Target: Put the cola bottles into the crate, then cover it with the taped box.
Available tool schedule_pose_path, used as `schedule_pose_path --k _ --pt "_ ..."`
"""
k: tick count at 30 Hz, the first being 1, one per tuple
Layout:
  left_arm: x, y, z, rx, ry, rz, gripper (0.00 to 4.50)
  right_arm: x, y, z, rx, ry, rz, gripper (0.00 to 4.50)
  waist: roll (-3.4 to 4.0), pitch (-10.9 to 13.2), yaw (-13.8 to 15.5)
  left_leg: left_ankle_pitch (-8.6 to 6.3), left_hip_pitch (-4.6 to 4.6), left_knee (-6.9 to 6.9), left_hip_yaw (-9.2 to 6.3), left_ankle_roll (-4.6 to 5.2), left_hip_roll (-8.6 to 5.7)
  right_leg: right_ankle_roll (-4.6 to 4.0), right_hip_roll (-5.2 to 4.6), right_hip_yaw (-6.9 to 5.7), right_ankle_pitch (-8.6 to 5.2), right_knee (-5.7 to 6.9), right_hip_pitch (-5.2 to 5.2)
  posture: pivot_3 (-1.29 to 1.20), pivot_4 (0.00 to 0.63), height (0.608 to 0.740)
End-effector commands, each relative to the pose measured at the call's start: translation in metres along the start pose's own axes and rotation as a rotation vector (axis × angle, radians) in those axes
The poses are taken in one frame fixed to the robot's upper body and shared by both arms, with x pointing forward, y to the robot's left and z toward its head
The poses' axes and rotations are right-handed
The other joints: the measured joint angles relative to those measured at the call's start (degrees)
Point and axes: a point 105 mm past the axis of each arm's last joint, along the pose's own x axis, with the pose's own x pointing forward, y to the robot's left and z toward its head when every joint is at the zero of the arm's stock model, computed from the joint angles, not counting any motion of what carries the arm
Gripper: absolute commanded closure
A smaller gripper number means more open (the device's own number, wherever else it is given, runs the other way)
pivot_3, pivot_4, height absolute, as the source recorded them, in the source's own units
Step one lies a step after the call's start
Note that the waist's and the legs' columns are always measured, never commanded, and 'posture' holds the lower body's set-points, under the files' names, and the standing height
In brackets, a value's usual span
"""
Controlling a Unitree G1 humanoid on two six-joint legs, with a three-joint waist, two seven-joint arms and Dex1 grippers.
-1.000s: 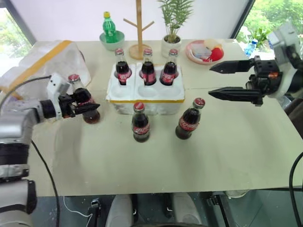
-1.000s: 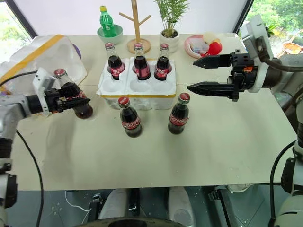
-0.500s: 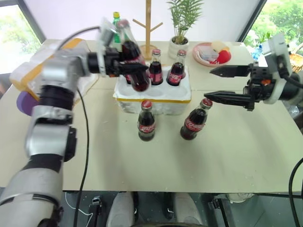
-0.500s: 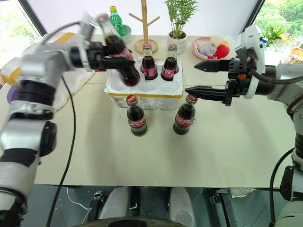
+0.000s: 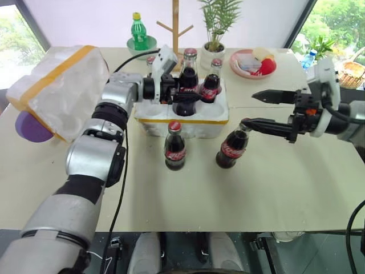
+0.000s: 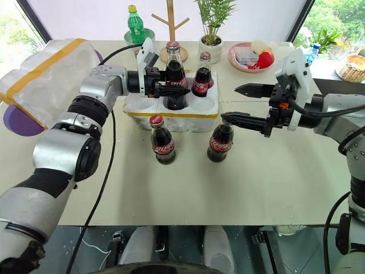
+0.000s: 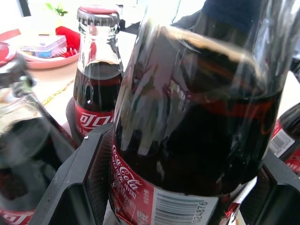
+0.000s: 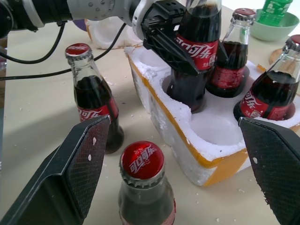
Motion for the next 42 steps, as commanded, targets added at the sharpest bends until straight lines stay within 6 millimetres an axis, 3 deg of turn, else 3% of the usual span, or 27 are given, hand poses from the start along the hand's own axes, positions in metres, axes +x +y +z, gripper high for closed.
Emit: schedule_pose_path --k 1,4,6,8,12,15,18,22,25,28,32,38,42 --pt "-0.003 0.002 -0.007 0.118 0.066 0.024 1.69 -0.001 -0.004 0.012 -0.047 -0.031 -0.025 0.00 0.02 0.0 0.0 0.00 0.00 0.00 0.00 0.00 0.00 0.00 0.00 0.00 0.00 0.00 0.00 0.00 0.150 0.740" --pt "-0.006 0.001 -0.027 0.135 0.126 0.020 1.69 0.002 -0.009 0.011 -0.053 -0.028 -0.036 0.00 0.03 0.0 -0.2 0.00 0.02 0.00 0.01 0.00 0.00 0.00 0.01 0.00 0.00 0.01 0.00 0.00 0.150 0.740" --pt "-0.008 0.001 -0.034 0.121 0.133 0.022 0.62 0.003 -0.011 0.011 -0.057 -0.025 -0.039 0.00 0.05 0.0 -0.4 0.00 0.03 0.00 0.01 0.00 0.03 0.00 0.02 0.01 0.00 0.02 0.00 0.00 0.150 0.740" --pt "-0.009 0.000 -0.036 0.103 0.120 0.020 0.08 0.004 -0.013 0.012 -0.061 -0.025 -0.037 0.00 0.08 -0.1 -0.4 0.00 0.11 0.00 0.03 0.01 0.02 -0.01 0.02 0.02 0.00 0.05 0.03 0.00 0.150 0.740" --pt "-0.023 0.004 -0.020 0.092 0.036 0.038 0.08 0.008 -0.017 0.014 -0.073 -0.024 -0.024 0.00 0.07 -0.1 -0.3 0.00 0.12 0.01 0.03 0.00 0.03 -0.01 0.02 0.03 0.00 0.11 0.03 0.00 0.150 0.740" --pt "-0.057 -0.003 0.009 0.054 -0.070 -0.019 0.08 0.006 -0.019 0.015 -0.082 -0.012 -0.010 0.00 0.06 0.0 -0.6 0.00 0.11 0.00 0.02 0.00 0.03 -0.01 0.02 0.03 0.00 0.13 0.02 0.00 0.150 0.740" --pt "-0.094 -0.017 0.025 0.047 -0.071 -0.061 0.08 0.002 -0.019 0.016 -0.090 0.003 0.020 0.00 0.07 0.0 -1.2 0.01 0.05 -0.02 0.02 -0.02 0.06 -0.01 0.03 0.03 0.00 0.15 -0.06 0.00 0.150 0.740" --pt "-0.132 -0.049 0.029 0.023 -0.004 -0.123 0.08 -0.003 -0.012 0.022 -0.085 0.002 0.105 0.00 0.10 0.0 -1.4 0.06 0.07 -0.02 -0.02 -0.10 0.06 0.00 -0.05 0.07 0.00 0.17 -0.06 0.00 0.150 0.740" --pt "-0.143 -0.074 0.017 0.015 0.078 -0.173 0.08 -0.004 -0.002 0.024 -0.087 0.011 0.181 0.00 0.10 0.0 -1.2 0.05 0.16 0.00 -0.07 -0.09 0.06 0.00 -0.08 0.10 -0.01 0.26 -0.02 0.00 0.150 0.740" --pt "-0.139 -0.093 -0.007 0.029 0.161 -0.215 0.08 -0.004 0.008 0.028 -0.103 0.014 0.251 0.00 0.09 0.0 -1.0 0.03 0.24 0.02 -0.06 -0.05 0.05 -0.01 -0.10 0.06 -0.02 0.29 0.09 0.00 0.150 0.740" --pt "-0.121 -0.100 -0.032 0.033 0.185 -0.221 0.08 -0.002 0.009 0.034 -0.130 0.007 0.269 0.00 0.09 0.0 -0.8 0.03 0.36 0.03 -0.05 -0.05 0.02 -0.02 -0.12 0.11 -0.02 0.36 0.14 0.00 0.150 0.740" --pt "-0.092 -0.089 -0.060 0.046 0.184 -0.172 0.08 -0.002 0.007 0.039 -0.139 -0.002 0.255 0.00 0.10 0.0 -0.1 0.03 0.47 0.02 0.08 -0.05 0.01 -0.07 -0.08 0.15 -0.05 0.50 0.14 0.00 0.150 0.740" --pt "-0.073 -0.086 -0.066 0.033 0.159 -0.175 0.08 -0.003 0.007 0.037 -0.132 -0.006 0.238 0.00 0.09 0.0 0.0 0.03 0.47 0.03 0.11 -0.05 0.00 -0.07 -0.10 0.15 -0.05 0.52 0.14 0.00 0.150 0.740"
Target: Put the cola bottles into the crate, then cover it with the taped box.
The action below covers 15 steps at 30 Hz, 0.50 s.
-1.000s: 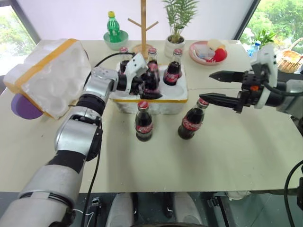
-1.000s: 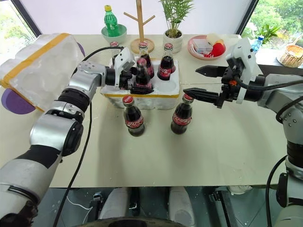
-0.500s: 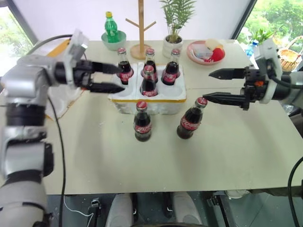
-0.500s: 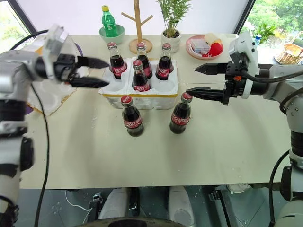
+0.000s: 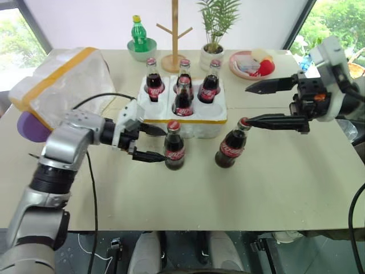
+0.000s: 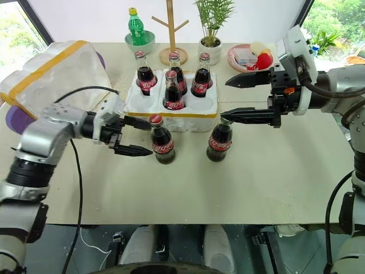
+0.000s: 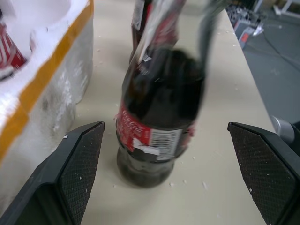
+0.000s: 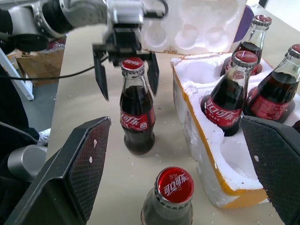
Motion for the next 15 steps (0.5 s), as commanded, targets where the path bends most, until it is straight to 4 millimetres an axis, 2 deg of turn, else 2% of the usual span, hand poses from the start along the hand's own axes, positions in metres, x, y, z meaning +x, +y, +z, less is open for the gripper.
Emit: schedule_pose_path --k 1,7,11,14,15 --pt "0.010 0.006 0.008 0.059 -0.007 0.012 0.08 -0.005 0.002 0.009 -0.033 -0.023 -0.026 0.00 0.00 0.0 0.0 0.00 0.00 0.00 0.00 0.00 0.00 0.00 0.00 0.00 0.00 -0.01 0.00 0.00 0.150 0.740" --pt "0.027 0.008 0.004 0.056 -0.009 -0.011 0.08 -0.007 0.001 0.008 -0.016 -0.041 -0.057 0.00 0.00 0.0 0.0 0.00 0.00 0.00 -0.02 0.00 0.00 0.00 0.00 0.01 0.00 0.01 -0.01 0.00 0.150 0.740" --pt "0.034 0.002 0.004 0.040 -0.014 -0.071 0.08 -0.008 -0.006 0.003 0.002 -0.046 -0.101 0.00 0.00 0.0 -0.1 0.00 0.01 0.00 -0.04 0.00 0.00 0.00 0.00 0.01 0.00 0.01 0.00 0.00 0.150 0.740" --pt "0.033 -0.002 0.004 0.030 -0.009 -0.099 0.81 -0.008 -0.009 0.001 0.006 -0.048 -0.116 0.00 0.00 0.0 -0.1 0.00 0.01 0.00 -0.05 0.00 0.01 0.00 0.01 0.01 0.00 0.02 -0.01 0.00 0.150 0.740" --pt "0.030 -0.003 0.004 0.025 -0.008 -0.103 1.26 -0.007 -0.009 0.001 0.007 -0.049 -0.118 0.00 0.00 0.0 -0.1 0.00 0.01 0.00 -0.07 0.00 0.01 0.00 0.01 0.01 0.00 0.02 -0.01 0.00 0.150 0.740"
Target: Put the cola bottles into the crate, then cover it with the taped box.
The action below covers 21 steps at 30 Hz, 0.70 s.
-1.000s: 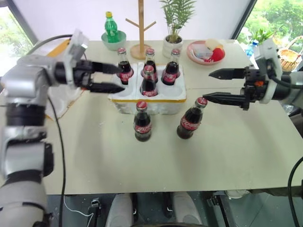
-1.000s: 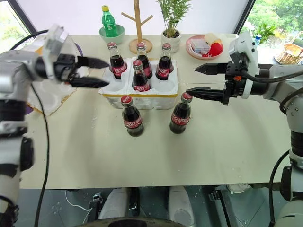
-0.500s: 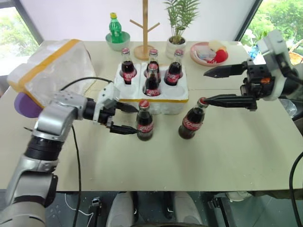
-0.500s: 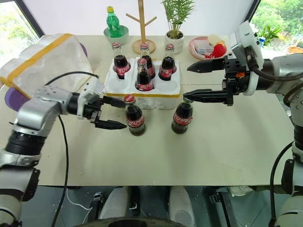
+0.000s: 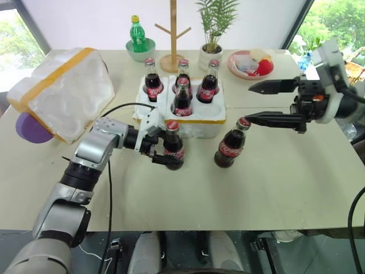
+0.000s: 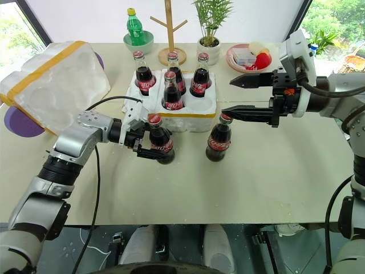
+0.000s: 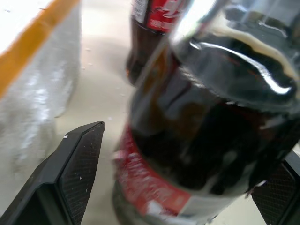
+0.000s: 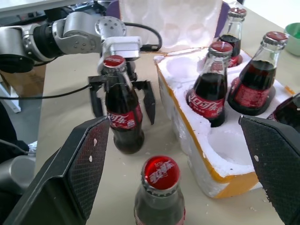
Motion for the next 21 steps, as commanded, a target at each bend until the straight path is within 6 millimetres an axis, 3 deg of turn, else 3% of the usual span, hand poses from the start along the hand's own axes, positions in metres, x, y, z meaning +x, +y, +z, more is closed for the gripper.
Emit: schedule_pose_path --k 1,5,8,10,12,17,21 --pt "-0.009 -0.005 0.014 0.023 -0.011 -0.030 1.66 -0.005 -0.002 0.010 -0.045 -0.030 -0.031 0.00 0.00 0.0 0.0 0.00 0.00 0.00 -0.02 0.00 0.00 0.00 0.00 0.00 0.00 0.00 0.00 0.00 0.150 0.740" --pt "-0.025 -0.008 0.030 -0.018 -0.059 -0.036 1.67 -0.004 -0.003 0.010 -0.038 -0.035 -0.039 0.00 0.00 0.0 -0.1 0.00 0.00 -0.01 -0.04 0.00 0.01 0.00 0.01 0.02 0.00 0.00 -0.01 0.00 0.150 0.740" --pt "-0.048 -0.008 0.058 -0.063 -0.153 -0.031 1.67 -0.004 -0.005 0.008 -0.034 -0.032 -0.045 0.00 -0.03 0.0 -0.1 0.00 -0.01 -0.01 -0.06 0.00 0.02 -0.01 0.01 0.01 -0.01 -0.01 -0.02 0.00 0.150 0.740" --pt "-0.073 0.007 0.084 -0.060 -0.239 0.062 1.67 -0.002 -0.006 0.007 -0.034 -0.031 -0.048 0.00 -0.09 0.1 0.1 0.00 -0.06 0.00 -0.10 0.00 0.02 0.00 0.01 0.00 0.00 0.00 -0.04 0.00 0.150 0.740" --pt "-0.087 0.023 0.098 -0.044 -0.277 0.156 1.67 -0.001 -0.006 0.007 -0.033 -0.033 -0.048 0.00 -0.10 0.1 0.2 0.00 -0.14 0.04 -0.10 -0.01 0.00 0.00 0.00 -0.08 0.00 -0.01 -0.05 0.00 0.150 0.740" --pt "-0.108 0.062 0.109 0.001 -0.297 0.361 1.67 0.002 -0.006 0.006 -0.034 -0.037 -0.052 0.00 -0.04 0.0 0.0 -0.01 -0.06 0.02 0.00 0.02 -0.04 0.04 0.00 -0.04 -0.02 -0.03 -0.01 0.00 0.150 0.740" --pt "-0.104 0.077 0.097 0.030 -0.223 0.395 1.67 0.003 -0.007 0.006 -0.033 -0.040 -0.063 0.00 -0.05 0.1 0.0 0.00 -0.09 0.01 0.06 -0.01 -0.02 0.03 0.05 -0.06 -0.03 -0.02 -0.06 0.00 0.150 0.740"
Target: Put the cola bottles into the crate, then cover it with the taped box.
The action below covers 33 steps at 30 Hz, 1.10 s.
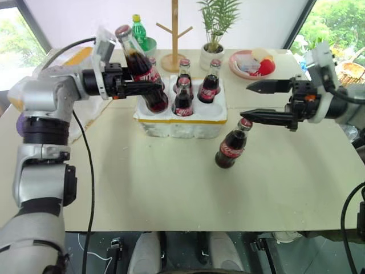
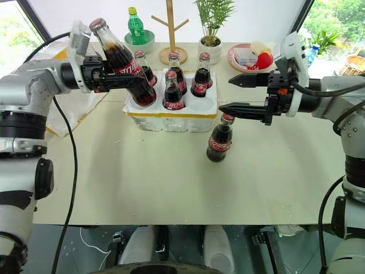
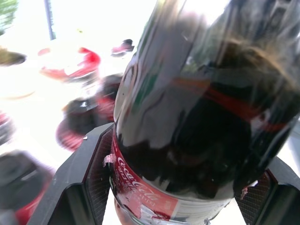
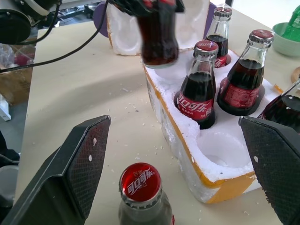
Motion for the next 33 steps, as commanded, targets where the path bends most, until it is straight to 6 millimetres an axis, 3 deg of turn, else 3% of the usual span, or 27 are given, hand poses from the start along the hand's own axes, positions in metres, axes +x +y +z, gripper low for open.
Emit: schedule_pose_path --k 1,6,14,19,21,23,27,30,33 --pt "0.003 0.004 0.012 0.129 0.020 0.002 1.67 -0.003 0.000 0.011 -0.049 -0.026 -0.023 0.00 -0.03 0.0 0.0 0.00 -0.02 0.00 0.01 0.00 0.00 0.00 0.00 0.00 0.00 -0.01 0.00 0.00 0.150 0.740" --pt "0.010 0.015 -0.014 0.213 0.129 0.033 1.67 -0.004 -0.001 0.008 -0.047 -0.021 -0.040 0.00 -0.03 0.0 0.1 0.00 -0.06 0.01 0.02 0.00 -0.02 0.00 -0.05 -0.01 0.00 -0.03 -0.01 0.00 0.150 0.740" --pt "0.011 0.025 -0.022 0.237 0.148 0.078 1.67 -0.004 0.000 0.006 -0.044 -0.014 -0.051 0.00 -0.05 0.0 -0.3 0.02 -0.44 0.01 0.02 -0.03 0.00 0.00 -0.01 0.00 0.01 0.04 -0.43 0.00 0.150 0.740" --pt "0.015 0.022 -0.045 0.220 0.199 0.042 1.67 -0.003 -0.002 0.005 -0.042 -0.014 -0.054 0.00 -0.05 0.0 -0.3 0.06 -0.59 0.04 0.04 -0.09 0.00 0.00 -0.02 0.01 0.01 0.13 -0.63 0.00 0.150 0.740" --pt "0.016 0.020 -0.049 0.207 0.202 0.026 0.60 -0.003 -0.002 0.004 -0.039 -0.013 -0.052 0.00 -0.05 0.0 -0.2 0.06 -0.59 0.04 0.04 -0.09 0.00 0.00 -0.02 0.01 0.01 0.13 -0.63 0.00 0.150 0.740" --pt "0.014 0.018 -0.050 0.201 0.202 0.013 0.05 -0.004 -0.002 0.006 -0.038 -0.017 -0.052 0.00 -0.04 0.0 -0.1 0.06 -0.58 0.04 0.05 -0.09 0.00 0.00 -0.03 0.01 0.01 0.13 -0.62 0.00 0.150 0.740" --pt "0.006 0.018 -0.033 0.205 0.162 0.025 0.05 -0.015 -0.006 0.019 -0.045 -0.050 -0.081 0.00 -0.04 0.0 0.0 0.06 -0.59 0.05 0.04 -0.09 0.00 0.00 -0.03 0.01 0.01 0.14 -0.62 0.00 0.150 0.740" --pt "-0.009 0.015 -0.004 0.190 0.090 0.016 0.05 -0.038 -0.010 0.030 -0.032 -0.075 -0.135 0.00 -0.04 0.0 0.0 0.06 -0.64 0.07 0.04 -0.09 0.00 0.01 -0.03 0.01 0.02 0.15 -0.67 0.00 0.150 0.740" --pt "-0.028 0.003 0.025 0.163 0.018 -0.021 0.05 -0.058 -0.010 0.024 -0.011 -0.040 -0.197 0.00 -0.05 0.0 0.0 0.06 -0.68 0.05 0.01 -0.09 0.00 0.00 -0.04 0.01 0.01 0.13 -0.70 0.00 0.150 0.740"
